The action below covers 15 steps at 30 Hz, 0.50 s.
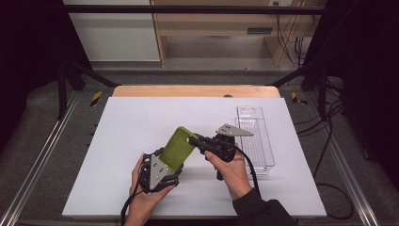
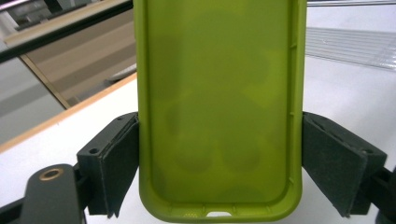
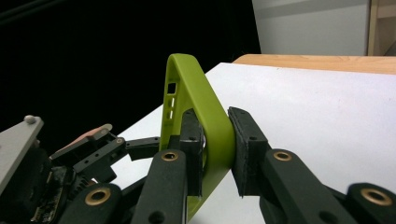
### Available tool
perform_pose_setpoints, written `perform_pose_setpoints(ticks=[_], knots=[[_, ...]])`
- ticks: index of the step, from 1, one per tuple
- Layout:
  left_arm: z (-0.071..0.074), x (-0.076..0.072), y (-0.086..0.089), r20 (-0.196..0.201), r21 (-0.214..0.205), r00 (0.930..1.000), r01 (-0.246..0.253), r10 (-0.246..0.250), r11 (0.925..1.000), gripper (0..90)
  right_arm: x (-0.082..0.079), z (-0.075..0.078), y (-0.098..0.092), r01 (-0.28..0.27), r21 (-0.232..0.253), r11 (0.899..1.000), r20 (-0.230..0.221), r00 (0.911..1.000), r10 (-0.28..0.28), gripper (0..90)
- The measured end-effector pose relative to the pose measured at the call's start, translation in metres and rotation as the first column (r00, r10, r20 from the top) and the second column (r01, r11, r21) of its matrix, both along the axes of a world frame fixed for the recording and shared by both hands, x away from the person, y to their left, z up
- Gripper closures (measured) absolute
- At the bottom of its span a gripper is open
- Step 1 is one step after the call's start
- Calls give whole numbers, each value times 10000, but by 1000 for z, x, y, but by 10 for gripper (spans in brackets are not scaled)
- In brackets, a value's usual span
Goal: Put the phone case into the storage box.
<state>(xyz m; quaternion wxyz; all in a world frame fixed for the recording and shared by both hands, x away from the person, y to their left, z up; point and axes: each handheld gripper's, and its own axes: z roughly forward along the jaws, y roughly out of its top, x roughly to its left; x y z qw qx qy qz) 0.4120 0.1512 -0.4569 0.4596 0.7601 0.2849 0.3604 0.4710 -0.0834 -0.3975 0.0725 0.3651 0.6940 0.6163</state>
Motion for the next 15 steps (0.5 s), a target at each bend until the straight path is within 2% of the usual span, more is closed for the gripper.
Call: perform_pose_setpoints(ticks=[1,3,5,8,11,13,14,15], knots=[[-3,2,1,-172,-215,9998,55,-59,9998,154,0,2,3,14,-194,9998,156,9999,-11,764],[-4,3,1,-288,-333,9995,96,-106,9994,151,0,3,4,-2,-308,9995,226,9997,9,764],[-5,5,2,-494,-497,9987,99,-124,9987,94,2,7,4,92,-635,9979,449,9990,-63,765],[-3,4,5,-418,-739,9990,138,-169,9972,77,6,11,2,185,-758,9969,559,9983,-142,765],[0,3,14,-533,-1344,9984,129,-203,9908,60,15,19,-7,368,-1177,9924,762,9967,-279,765],[0,4,18,-570,-1434,9982,121,-205,9896,58,17,21,-10,435,-1283,9908,783,9964,-336,765],[1,4,25,-643,-1759,9979,1,-116,9844,55,22,25,-15,544,-1417,9884,832,9956,-429,765],[2,5,30,-686,-1907,9976,-61,-71,9816,53,24,27,-17,583,-1511,9868,866,9952,-455,765]])
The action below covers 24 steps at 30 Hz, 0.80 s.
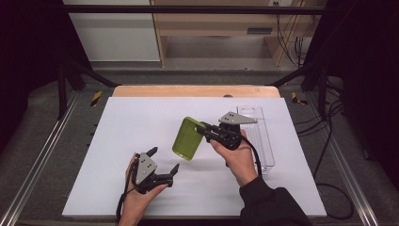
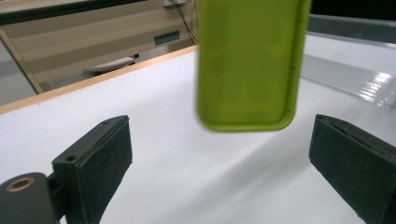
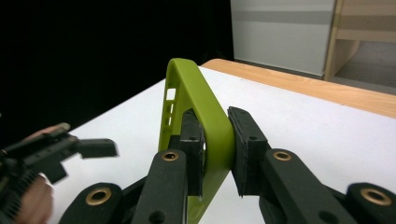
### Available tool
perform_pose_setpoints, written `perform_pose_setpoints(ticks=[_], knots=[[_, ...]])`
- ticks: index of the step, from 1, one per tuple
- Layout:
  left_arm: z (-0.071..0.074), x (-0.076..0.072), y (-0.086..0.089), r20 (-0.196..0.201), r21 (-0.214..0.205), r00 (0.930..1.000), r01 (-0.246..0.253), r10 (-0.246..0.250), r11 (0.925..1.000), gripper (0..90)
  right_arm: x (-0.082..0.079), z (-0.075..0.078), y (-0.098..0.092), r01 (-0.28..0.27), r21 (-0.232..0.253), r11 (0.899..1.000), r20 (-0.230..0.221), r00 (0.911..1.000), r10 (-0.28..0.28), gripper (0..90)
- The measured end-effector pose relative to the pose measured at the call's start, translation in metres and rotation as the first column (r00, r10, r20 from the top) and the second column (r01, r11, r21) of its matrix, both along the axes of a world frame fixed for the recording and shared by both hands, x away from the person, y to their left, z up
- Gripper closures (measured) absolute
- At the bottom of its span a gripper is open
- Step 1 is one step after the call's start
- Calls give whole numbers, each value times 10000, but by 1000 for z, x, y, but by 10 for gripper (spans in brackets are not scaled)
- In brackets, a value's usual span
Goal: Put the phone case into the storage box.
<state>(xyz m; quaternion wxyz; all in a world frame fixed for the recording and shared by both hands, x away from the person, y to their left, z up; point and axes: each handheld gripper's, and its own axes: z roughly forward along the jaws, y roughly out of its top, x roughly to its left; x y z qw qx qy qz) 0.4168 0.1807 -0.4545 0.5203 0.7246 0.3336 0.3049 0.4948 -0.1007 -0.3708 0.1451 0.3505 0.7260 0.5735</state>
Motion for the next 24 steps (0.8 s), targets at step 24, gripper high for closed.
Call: perform_pose_setpoints(ticks=[24], knots=[[8,-17,80,147,-971,9971,-731,749,9926,39,22,36,-48,568,-1072,9926,979,9941,-464,764]])
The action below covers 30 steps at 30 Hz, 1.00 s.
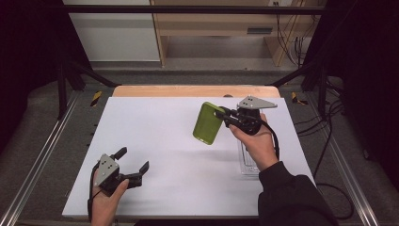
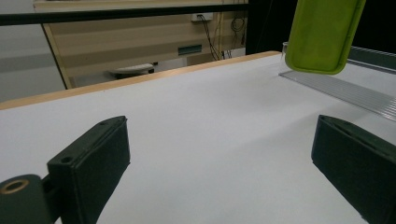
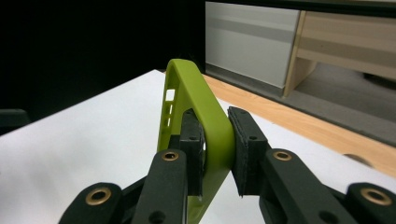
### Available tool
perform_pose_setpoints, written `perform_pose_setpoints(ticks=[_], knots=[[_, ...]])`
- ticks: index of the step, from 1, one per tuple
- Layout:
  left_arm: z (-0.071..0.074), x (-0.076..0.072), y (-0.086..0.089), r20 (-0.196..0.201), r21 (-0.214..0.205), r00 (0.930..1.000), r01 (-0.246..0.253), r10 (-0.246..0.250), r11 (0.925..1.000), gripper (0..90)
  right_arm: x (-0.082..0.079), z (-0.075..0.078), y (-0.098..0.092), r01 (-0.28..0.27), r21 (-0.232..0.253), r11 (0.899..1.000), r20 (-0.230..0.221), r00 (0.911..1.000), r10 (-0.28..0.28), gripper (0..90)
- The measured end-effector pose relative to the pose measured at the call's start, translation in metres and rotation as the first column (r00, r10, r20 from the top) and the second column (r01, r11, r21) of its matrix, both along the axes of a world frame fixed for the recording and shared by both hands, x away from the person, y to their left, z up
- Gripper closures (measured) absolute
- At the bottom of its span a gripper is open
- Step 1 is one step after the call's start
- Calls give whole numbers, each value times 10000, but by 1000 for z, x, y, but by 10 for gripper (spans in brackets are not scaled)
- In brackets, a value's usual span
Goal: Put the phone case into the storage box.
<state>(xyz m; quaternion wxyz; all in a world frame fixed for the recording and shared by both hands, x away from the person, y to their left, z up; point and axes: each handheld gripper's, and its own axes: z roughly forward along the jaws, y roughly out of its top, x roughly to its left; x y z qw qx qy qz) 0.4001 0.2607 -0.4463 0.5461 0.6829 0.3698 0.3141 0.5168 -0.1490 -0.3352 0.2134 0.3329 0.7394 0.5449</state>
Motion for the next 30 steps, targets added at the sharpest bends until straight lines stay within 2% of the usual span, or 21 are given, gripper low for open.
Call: perform_pose_setpoints(ticks=[5,6,9,14,15,18,19,20,30], knots=[[-2,-4,11,-64,-118,9999,-118,117,9999,38,5,8,-11,58,-257,9997,209,9998,-52,764],[-2,-4,13,-53,-163,9998,-184,184,9997,39,8,10,-16,25,-335,9994,367,9993,-13,765],[-2,-2,19,-32,-333,9995,-329,328,9989,39,10,12,-21,47,-250,9997,420,9991,-37,764],[-4,-1,22,-84,-372,9993,-363,360,9986,39,14,21,-29,7,-471,9989,671,9977,24,765],[-4,-1,22,-84,-372,9993,-363,360,9986,38,14,21,-29,7,-471,9989,671,9977,24,765],[-5,0,20,-145,-257,9996,-234,230,9994,33,12,28,-30,-52,-12,10000,643,9979,52,765],[-5,0,19,-150,-254,9996,-228,225,9994,33,10,31,-29,-50,-108,9999,746,9972,58,764],[-5,0,19,-140,-268,9997,-216,212,9994,33,10,35,-27,31,-421,9991,930,9957,8,764],[-4,-1,20,-26,-316,9996,-284,284,9991,21,23,42,-36,267,-780,9966,1004,9948,-188,764]])
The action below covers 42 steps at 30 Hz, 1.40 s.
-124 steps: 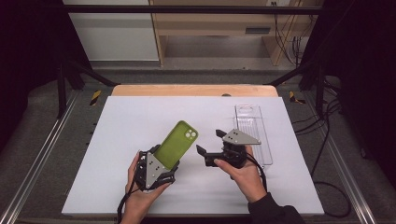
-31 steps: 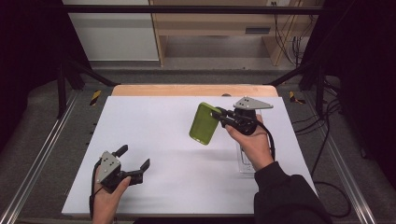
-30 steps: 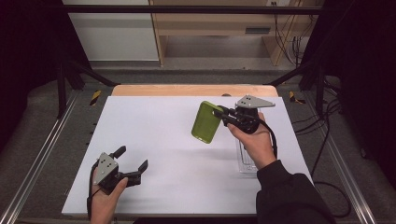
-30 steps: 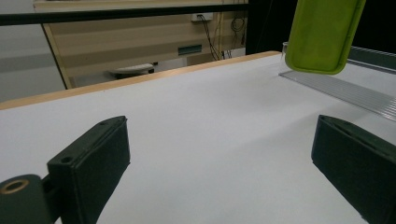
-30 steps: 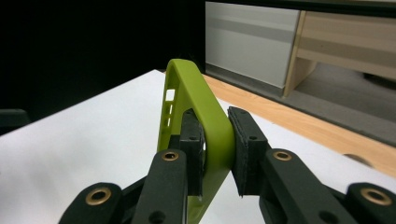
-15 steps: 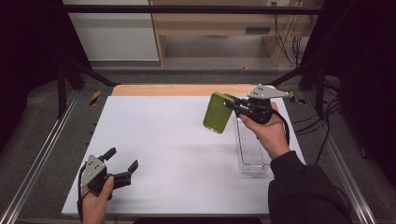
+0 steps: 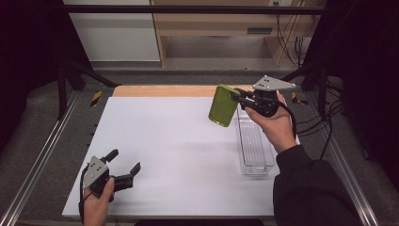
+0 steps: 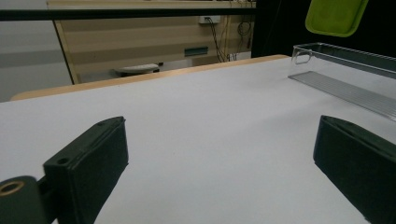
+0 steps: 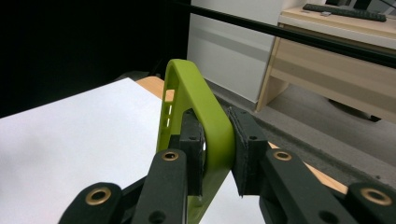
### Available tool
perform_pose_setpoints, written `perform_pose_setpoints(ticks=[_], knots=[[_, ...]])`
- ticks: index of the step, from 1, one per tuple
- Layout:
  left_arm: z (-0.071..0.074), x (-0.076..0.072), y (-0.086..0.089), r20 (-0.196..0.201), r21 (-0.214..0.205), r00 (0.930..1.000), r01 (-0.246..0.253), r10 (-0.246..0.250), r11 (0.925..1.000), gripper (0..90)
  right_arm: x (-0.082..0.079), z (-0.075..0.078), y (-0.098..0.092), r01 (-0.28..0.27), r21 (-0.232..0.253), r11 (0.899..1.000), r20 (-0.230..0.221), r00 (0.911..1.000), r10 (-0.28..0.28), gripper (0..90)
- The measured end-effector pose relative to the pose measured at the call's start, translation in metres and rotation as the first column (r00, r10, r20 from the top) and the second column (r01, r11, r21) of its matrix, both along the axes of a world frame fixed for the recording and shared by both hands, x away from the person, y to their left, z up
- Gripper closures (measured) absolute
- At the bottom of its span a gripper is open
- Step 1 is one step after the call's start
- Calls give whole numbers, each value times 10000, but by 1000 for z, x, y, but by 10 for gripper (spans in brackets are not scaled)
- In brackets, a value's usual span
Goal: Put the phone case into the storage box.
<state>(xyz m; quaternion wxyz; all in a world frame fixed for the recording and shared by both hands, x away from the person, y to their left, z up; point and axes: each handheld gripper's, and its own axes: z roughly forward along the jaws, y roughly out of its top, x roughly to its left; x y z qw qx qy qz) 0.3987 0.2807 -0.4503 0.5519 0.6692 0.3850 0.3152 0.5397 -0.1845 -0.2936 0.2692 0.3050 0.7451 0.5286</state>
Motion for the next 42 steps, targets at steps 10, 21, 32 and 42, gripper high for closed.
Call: perform_pose_setpoints(ticks=[10,21,32,42], knots=[[0,0,0,73,5,10000,-25,25,10000,11,4,13,-17,285,-329,9991,325,9991,-274,764],[0,0,-2,71,39,10000,39,-40,10000,11,1,22,-36,489,-489,9976,525,9975,-463,764],[-1,1,-3,61,46,9999,129,-129,9999,11,5,21,-52,825,-501,9953,478,9956,-802,764],[-1,1,-4,57,92,9998,176,-177,9998,11,16,19,-63,1140,-255,9932,456,9926,-1128,764]])
